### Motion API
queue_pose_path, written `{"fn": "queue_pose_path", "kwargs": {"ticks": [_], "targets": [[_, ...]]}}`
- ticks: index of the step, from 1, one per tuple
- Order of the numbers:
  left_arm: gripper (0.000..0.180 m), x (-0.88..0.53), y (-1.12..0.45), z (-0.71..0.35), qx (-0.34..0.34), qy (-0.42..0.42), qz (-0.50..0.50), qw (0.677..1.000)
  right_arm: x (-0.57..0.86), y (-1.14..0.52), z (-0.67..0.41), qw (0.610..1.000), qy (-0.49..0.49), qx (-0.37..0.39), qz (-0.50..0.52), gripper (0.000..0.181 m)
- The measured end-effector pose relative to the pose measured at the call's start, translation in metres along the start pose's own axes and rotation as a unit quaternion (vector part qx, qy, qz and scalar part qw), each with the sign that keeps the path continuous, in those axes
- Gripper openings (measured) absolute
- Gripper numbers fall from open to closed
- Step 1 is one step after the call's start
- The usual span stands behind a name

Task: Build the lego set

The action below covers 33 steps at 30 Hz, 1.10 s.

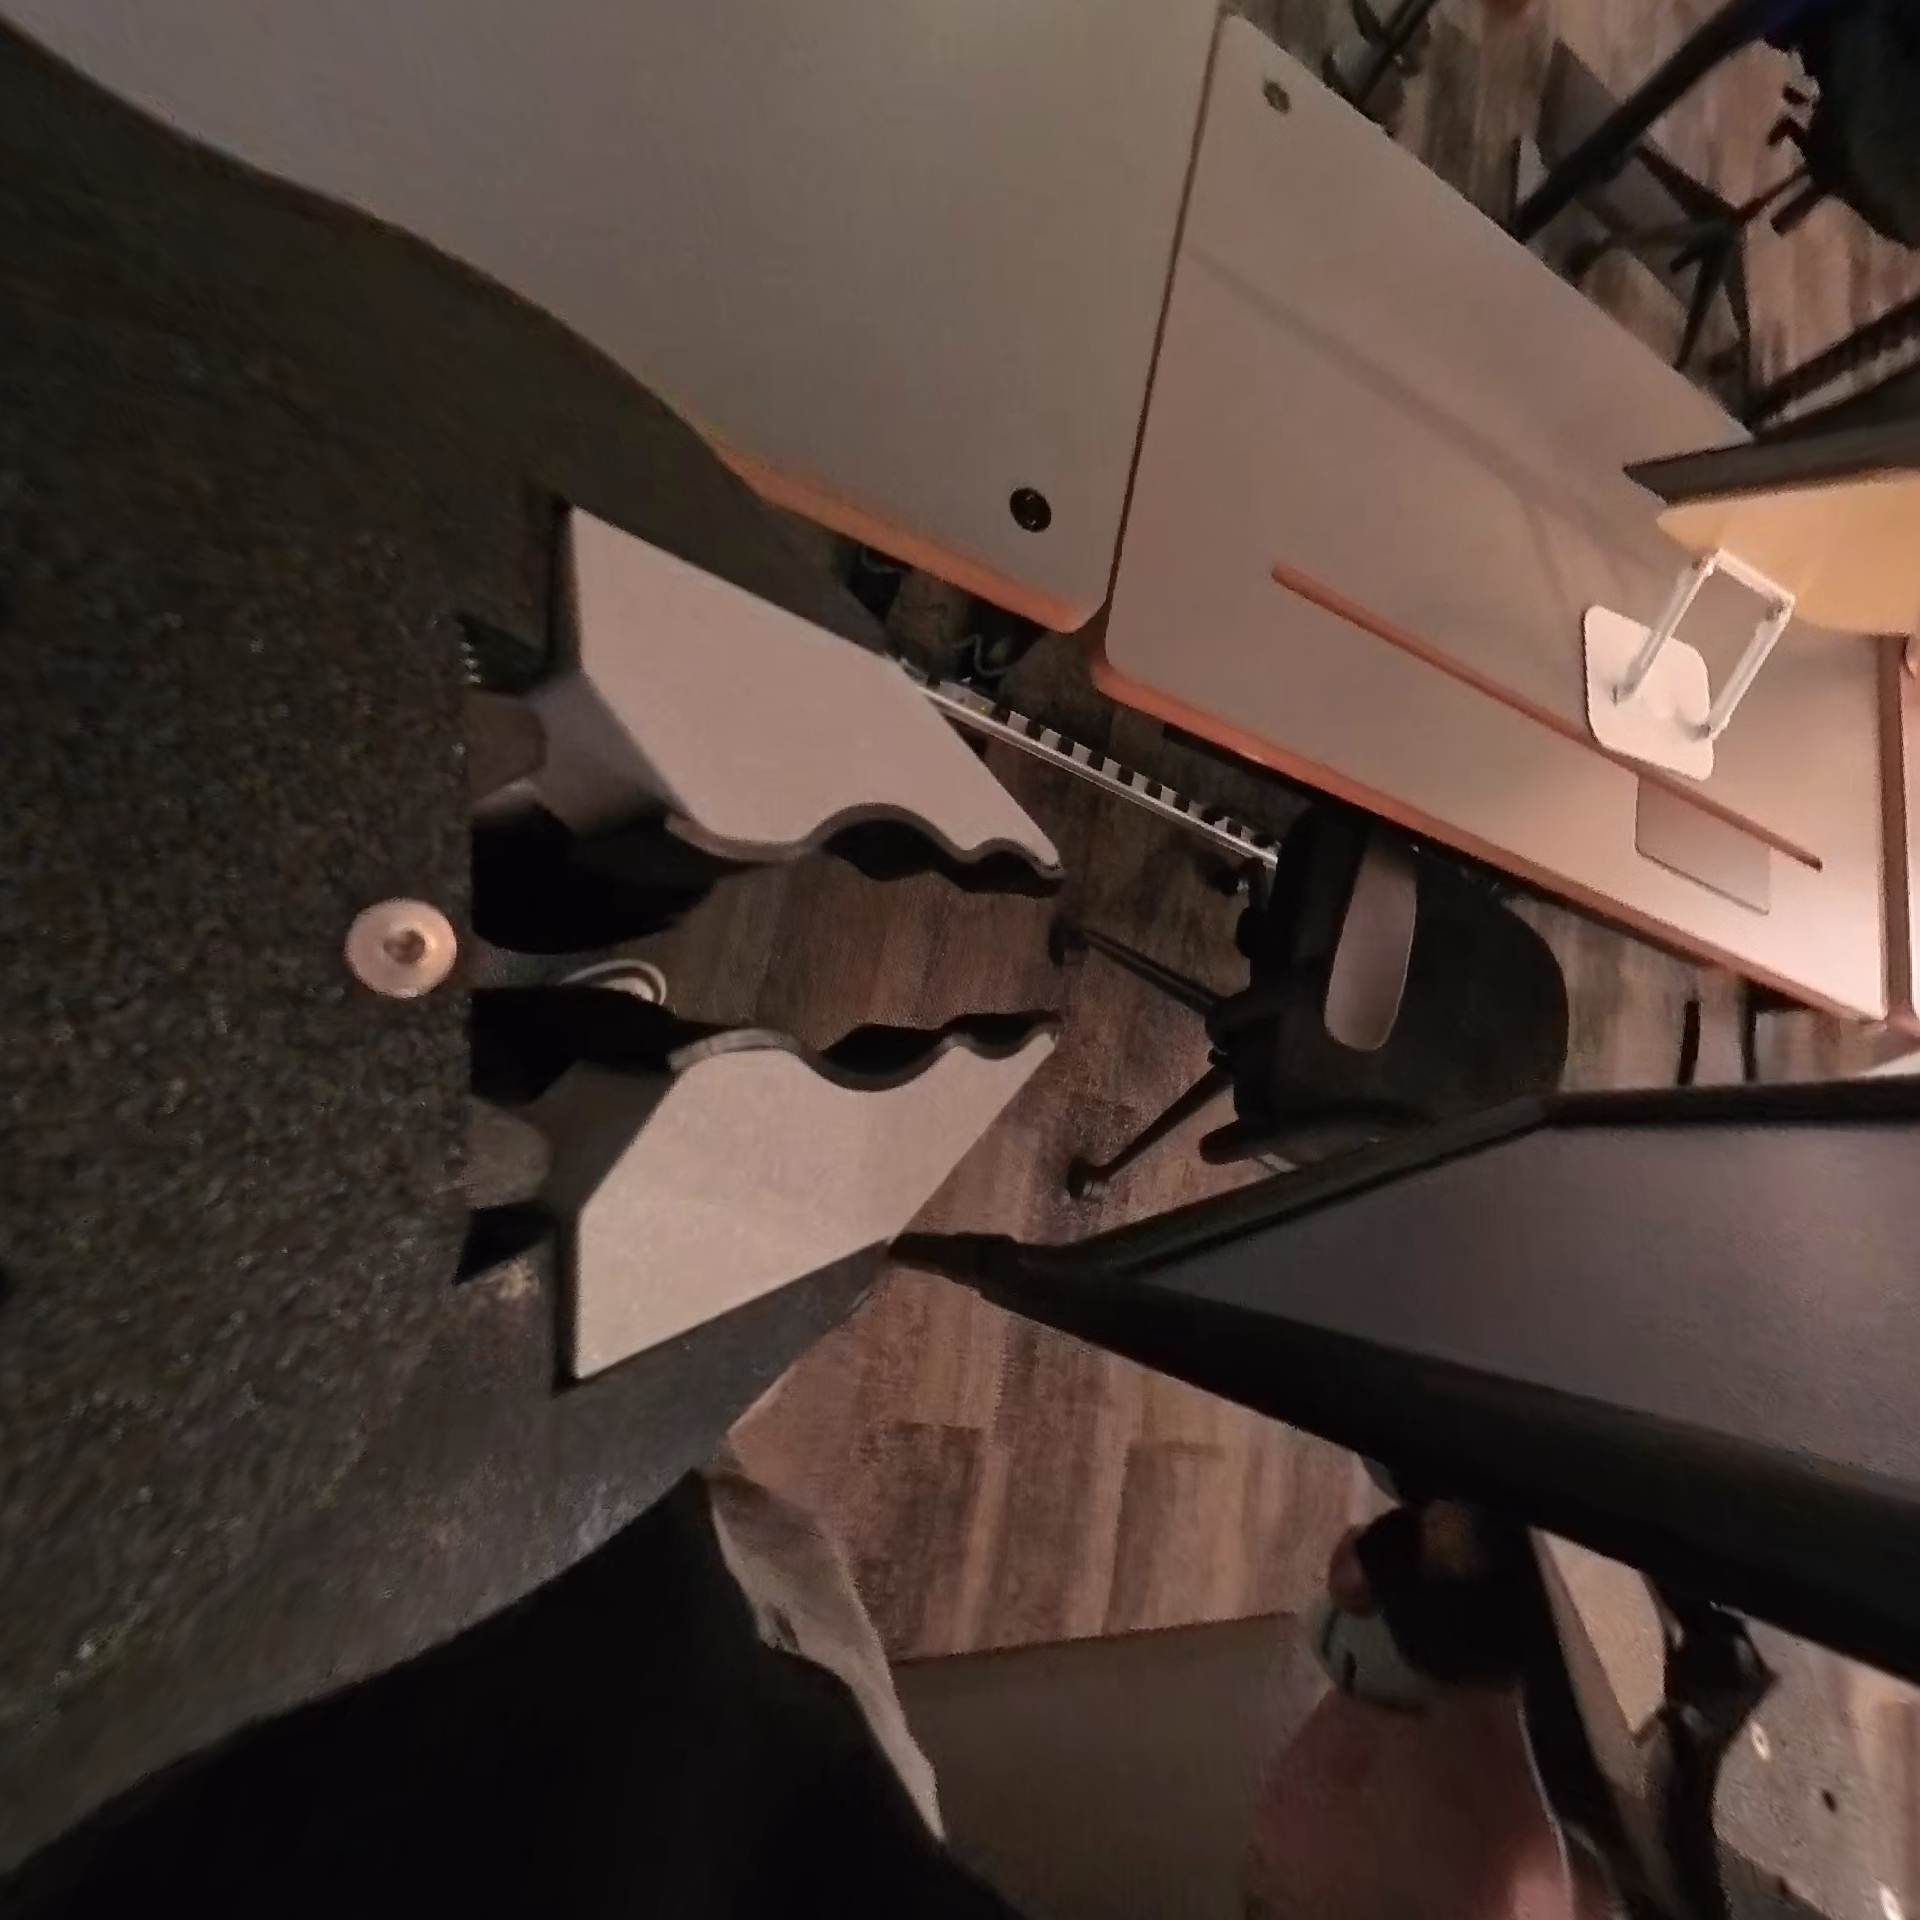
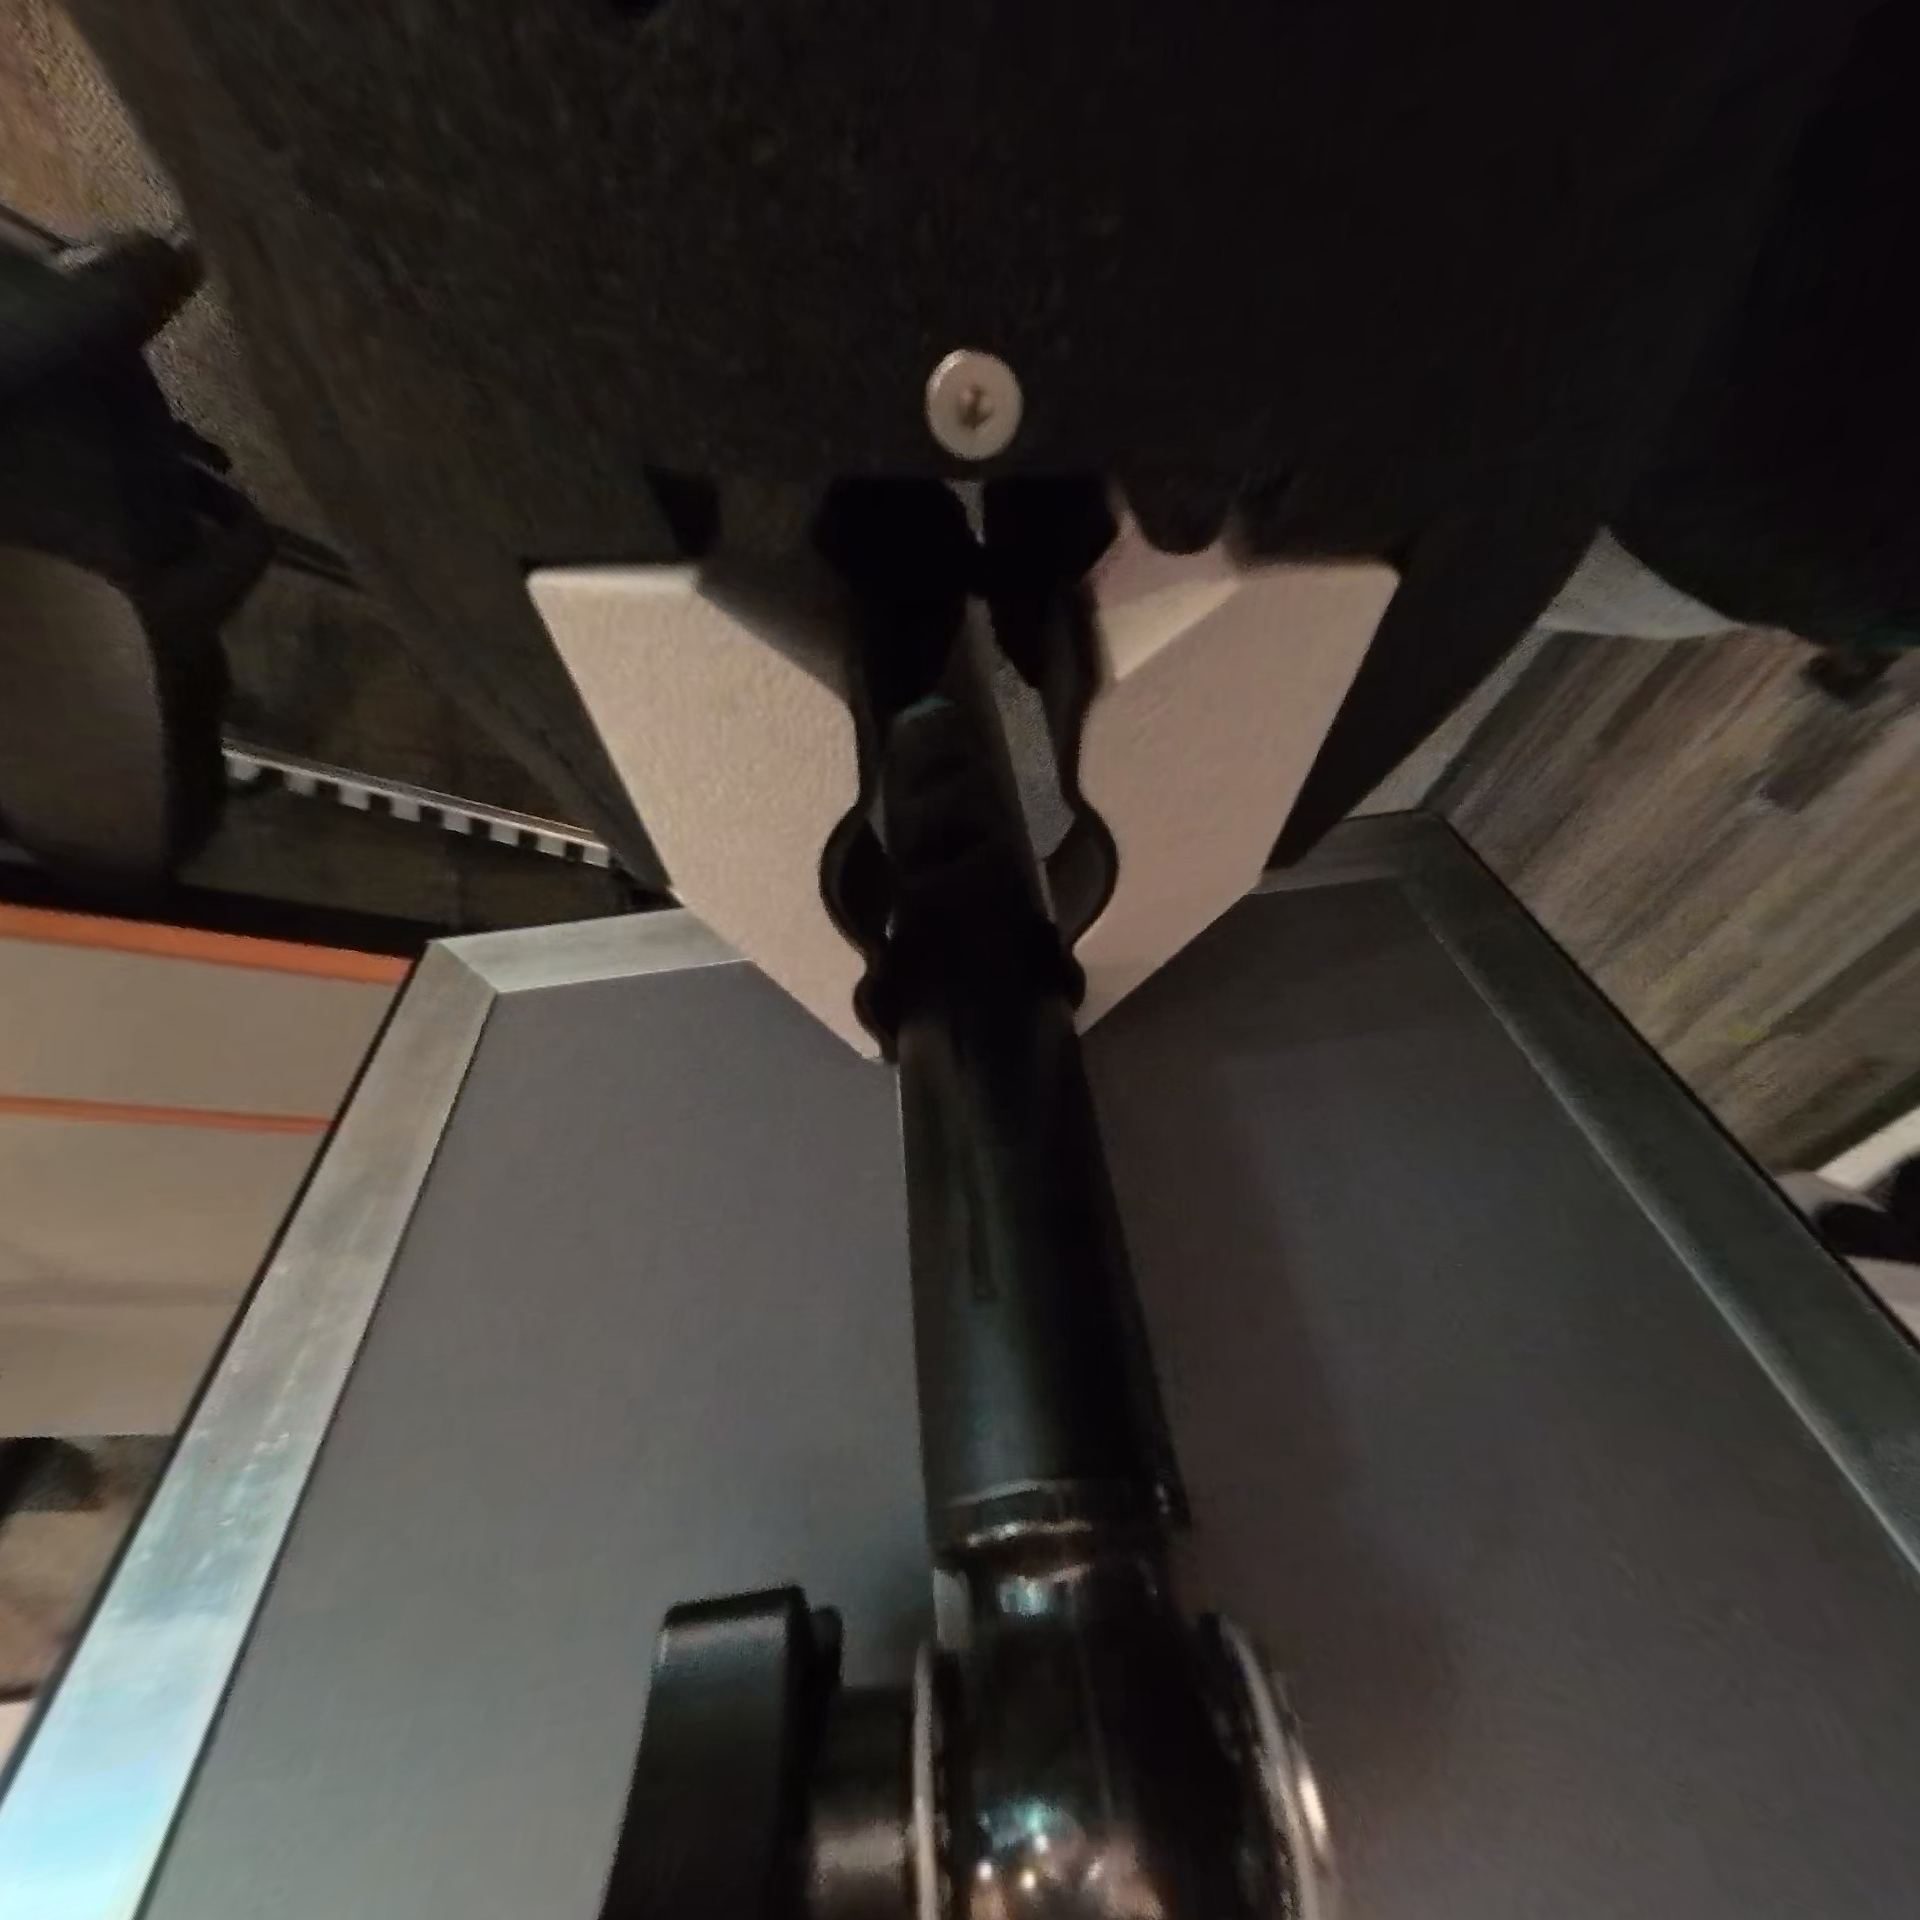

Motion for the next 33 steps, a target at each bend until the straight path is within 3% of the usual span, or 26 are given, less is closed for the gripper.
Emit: {"fn": "queue_pose_path", "kwargs": {"ticks": [7,16,33], "targets": [[0.021,-0.079,-0.011,0.018,-0.010,-0.079,0.085,0.993,-0.008,-0.037,0.015,0.990,-0.059,0.009,0.125,0.025],[0.021,-0.175,-0.022,0.039,-0.014,-0.131,0.142,0.981,0.009,-0.071,0.043,0.946,-0.158,0.015,0.283,0.023],[0.020,-0.222,-0.041,0.056,-0.031,-0.160,0.175,0.971,0.067,-0.219,-0.014,0.901,-0.221,0.015,0.374,0.023]]}}
Point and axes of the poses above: each gripper's, where its closed fingertips meet, y back along the fingers, z out of its underside, x = y × z across the jaws, the point moved 7 cm from there along y, back along the fingers, and after that the axes turned 15 degrees about -x, right-handed, at the moved point
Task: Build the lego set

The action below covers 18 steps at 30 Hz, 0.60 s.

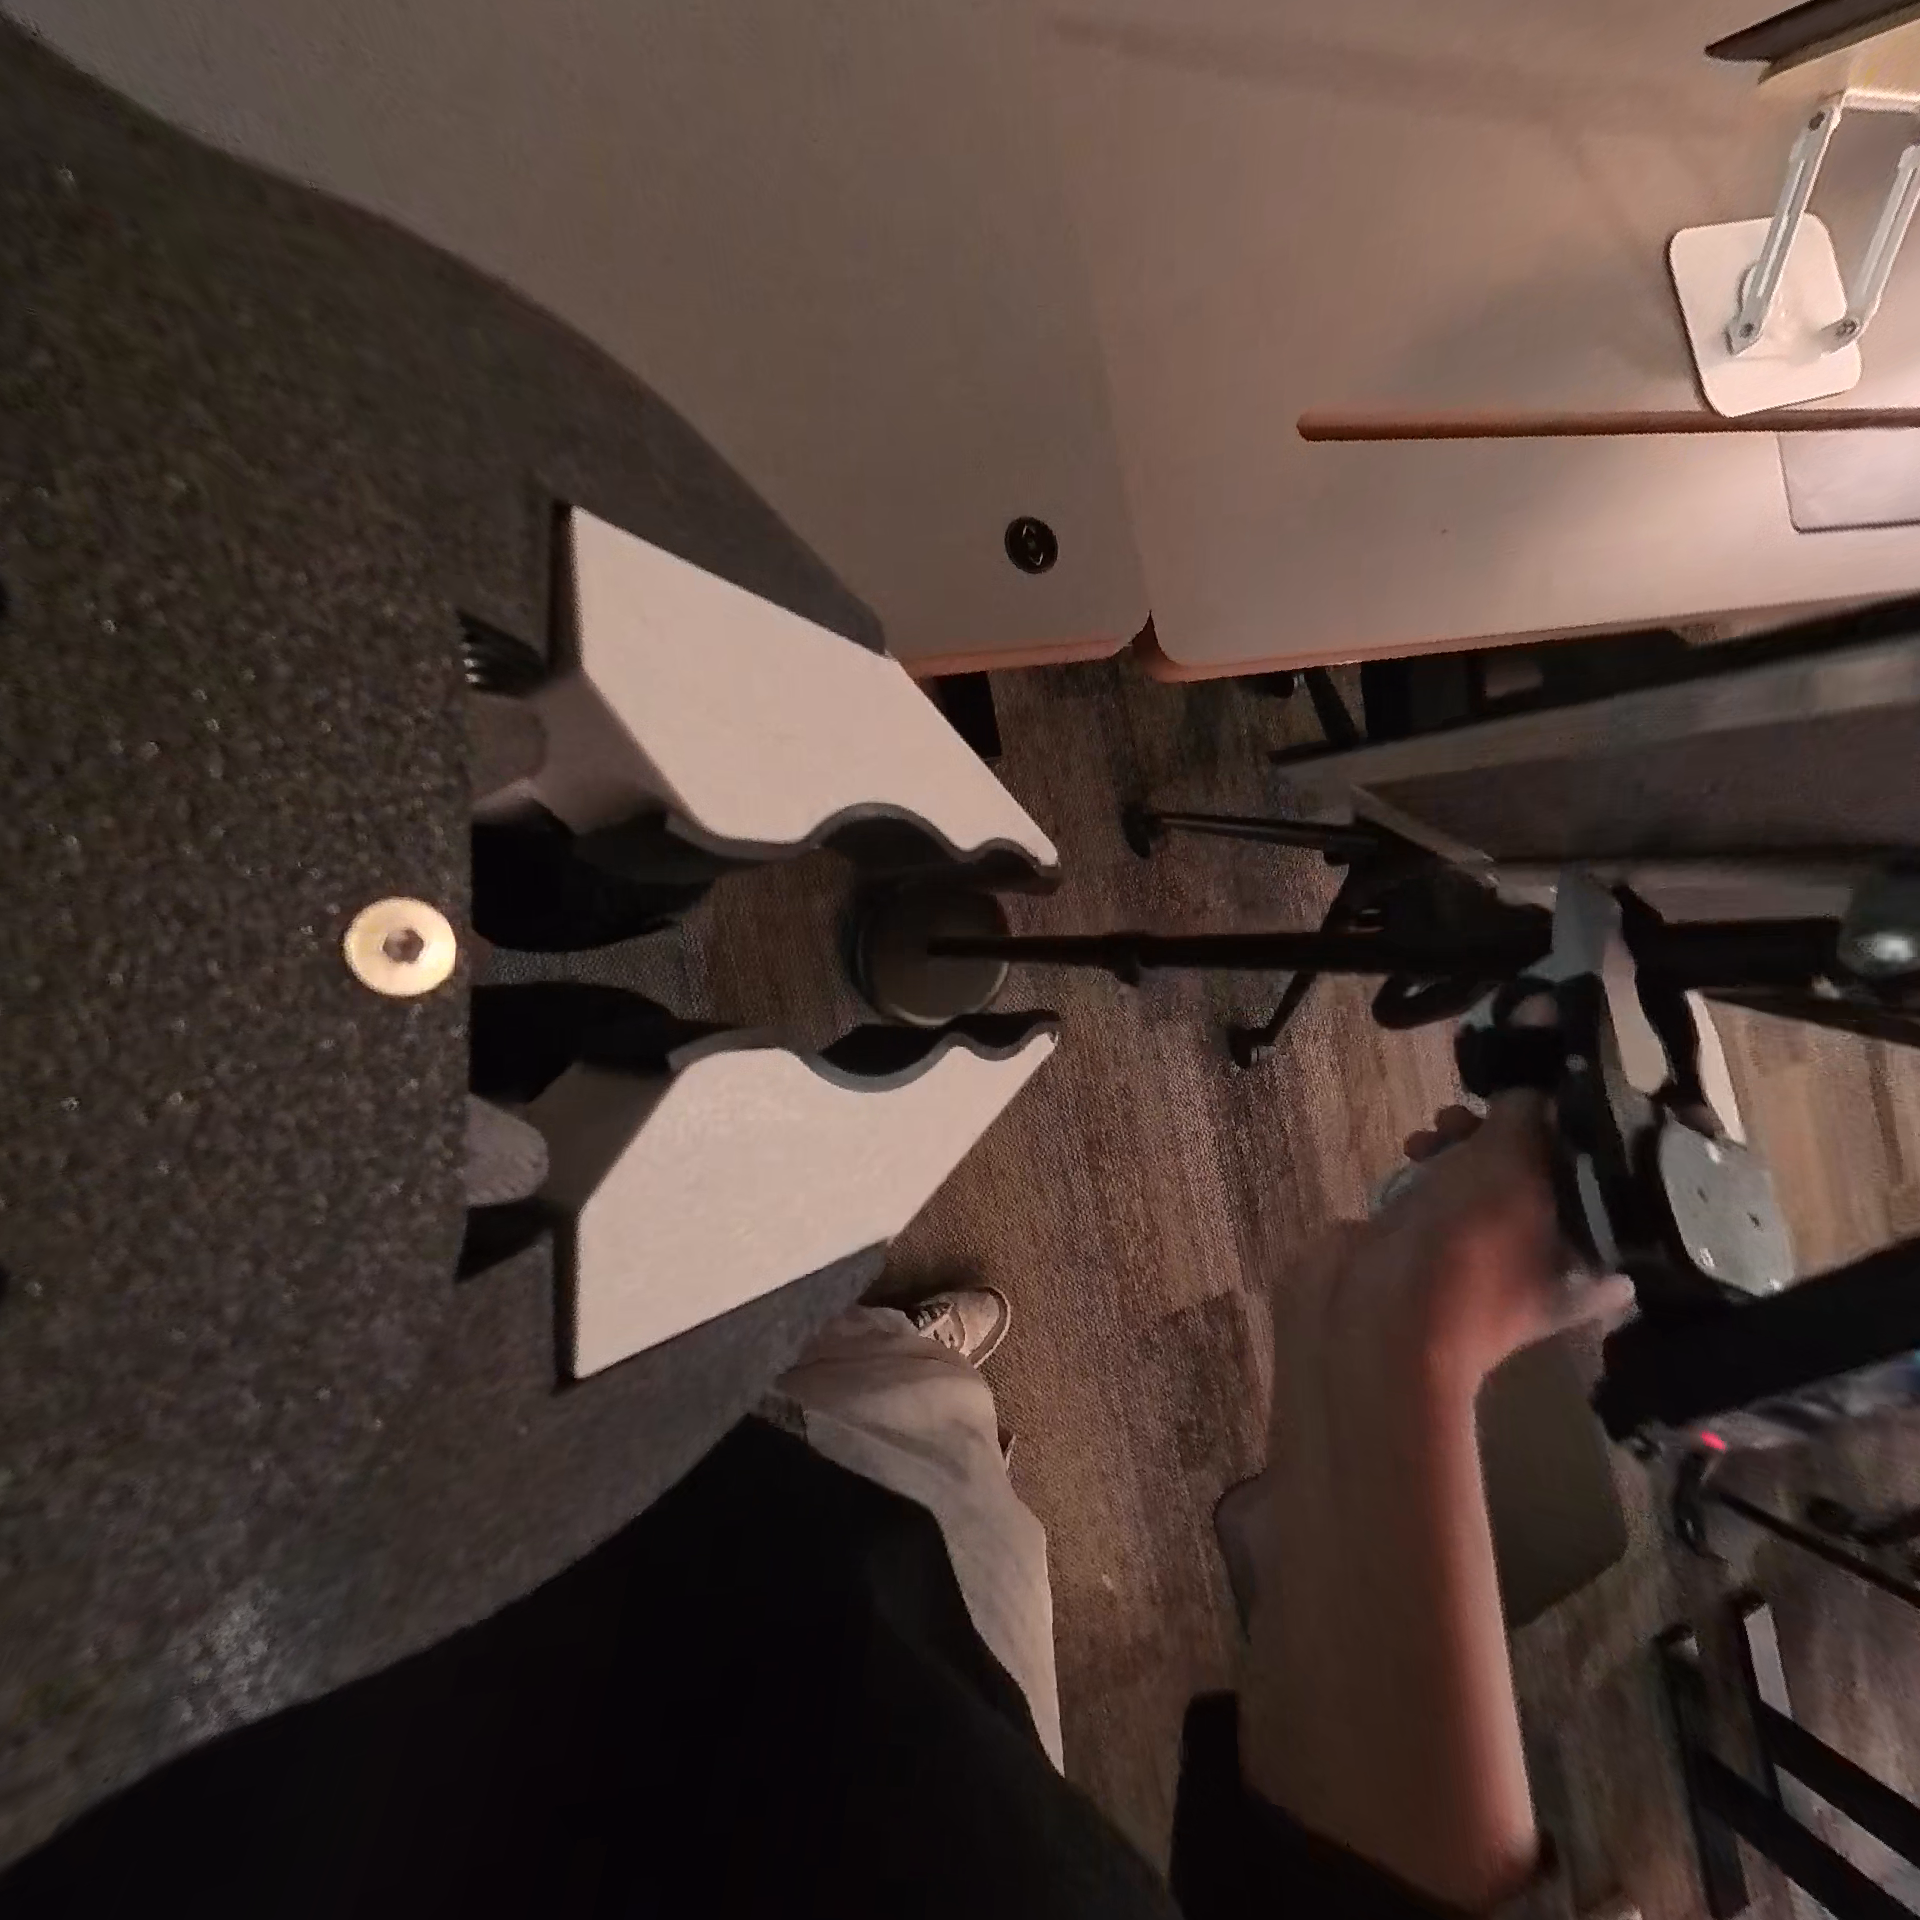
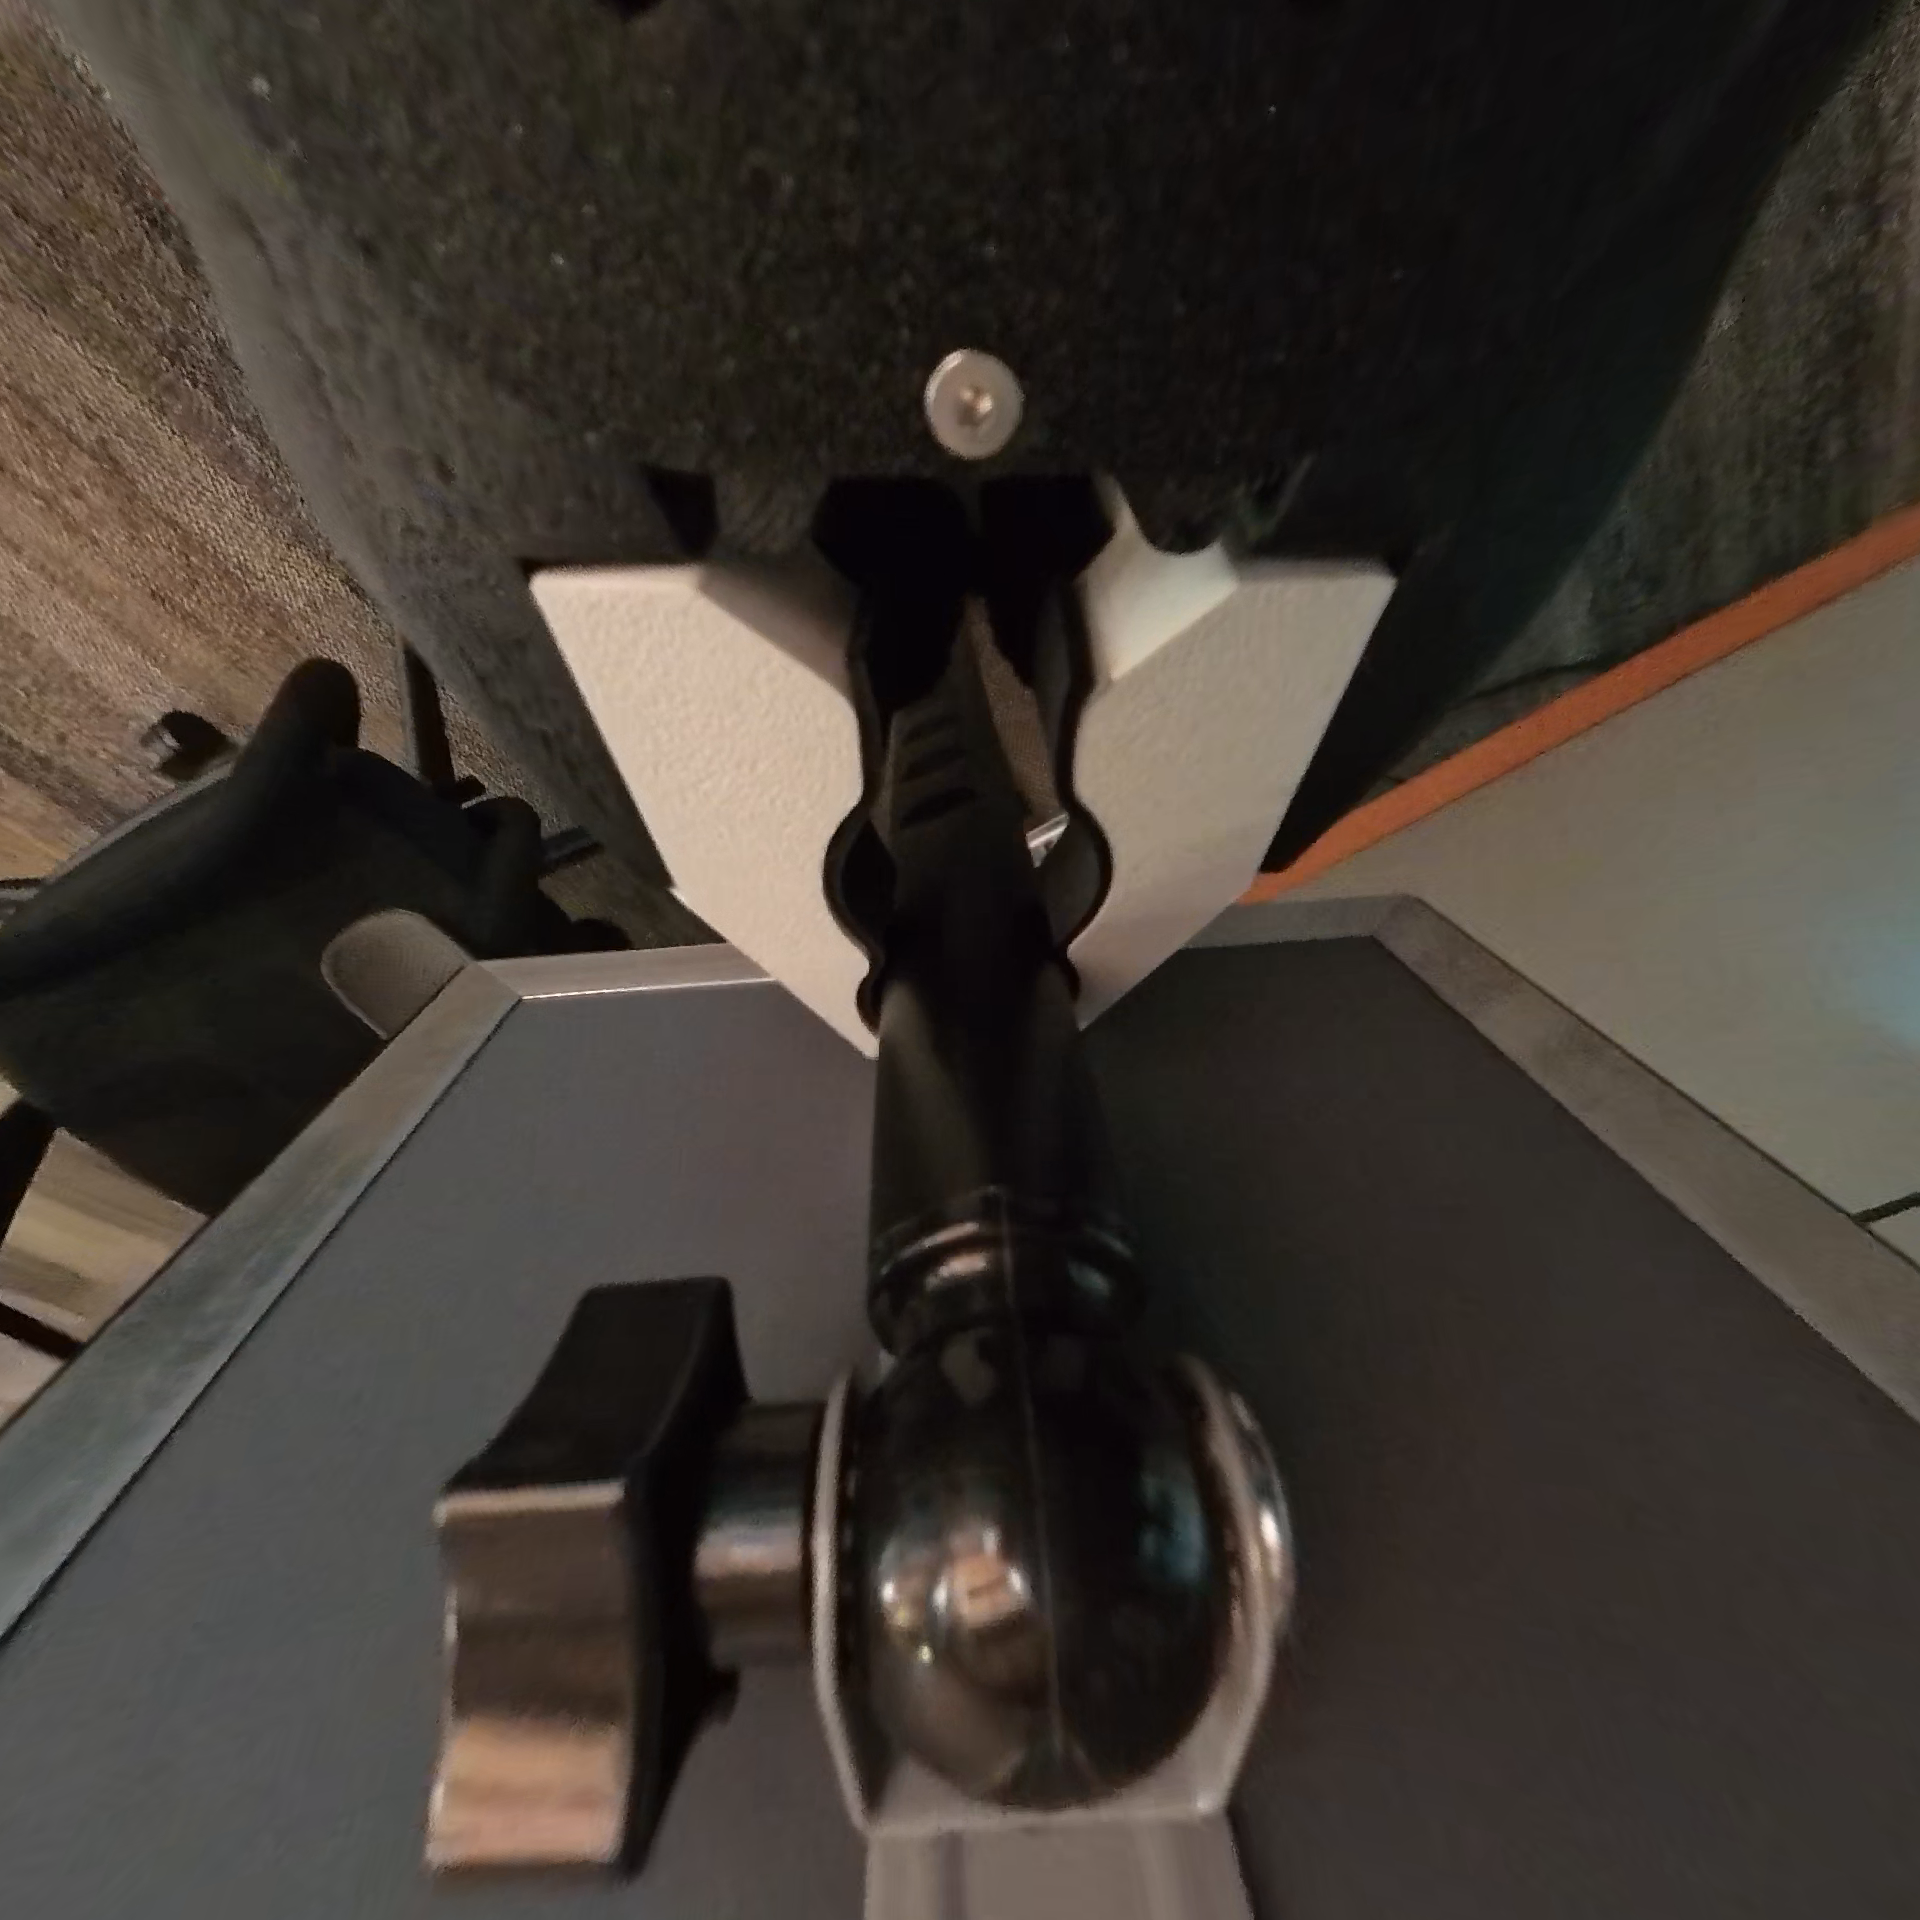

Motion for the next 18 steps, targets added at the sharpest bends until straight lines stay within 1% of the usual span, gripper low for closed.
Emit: {"fn": "queue_pose_path", "kwargs": {"ticks": [4,5,7,9,14,15,16,17,18], "targets": [[0.021,0.003,-0.002,0.003,0.003,0.020,0.014,1.000,-0.009,-0.022,0.003,1.000,-0.004,-0.017,0.005,0.024],[0.021,0.005,-0.004,0.004,0.003,0.022,0.018,1.000,-0.014,-0.022,0.000,1.000,0.004,0.000,-0.004,0.023],[0.021,0.010,-0.008,0.002,0.004,0.027,0.025,0.999,-0.023,-0.025,0.001,1.000,0.026,-0.014,-0.008,0.024],[0.021,0.013,-0.013,-0.003,0.009,0.028,0.035,0.999,-0.034,-0.029,0.002,0.999,0.020,0.002,-0.044,0.025],[0.021,0.022,-0.022,-0.027,0.031,0.035,0.058,0.997,-0.047,-0.029,0.001,0.992,0.025,0.000,-0.125,0.032],[0.021,0.024,-0.025,-0.033,0.036,0.036,0.060,0.997,-0.044,-0.026,0.000,0.990,0.024,0.007,-0.138,0.036],[0.021,0.026,-0.028,-0.039,0.040,0.038,0.060,0.997,-0.043,-0.023,-0.002,0.987,0.026,0.017,-0.160,0.046],[0.021,0.027,-0.033,-0.045,0.043,0.042,0.056,0.997,-0.039,-0.020,-0.002,0.984,0.028,0.018,-0.175,0.051],[0.021,0.027,-0.039,-0.051,0.043,0.052,0.048,0.997,-0.035,-0.015,-0.003,0.981,0.032,0.016,-0.193,0.053]]}}
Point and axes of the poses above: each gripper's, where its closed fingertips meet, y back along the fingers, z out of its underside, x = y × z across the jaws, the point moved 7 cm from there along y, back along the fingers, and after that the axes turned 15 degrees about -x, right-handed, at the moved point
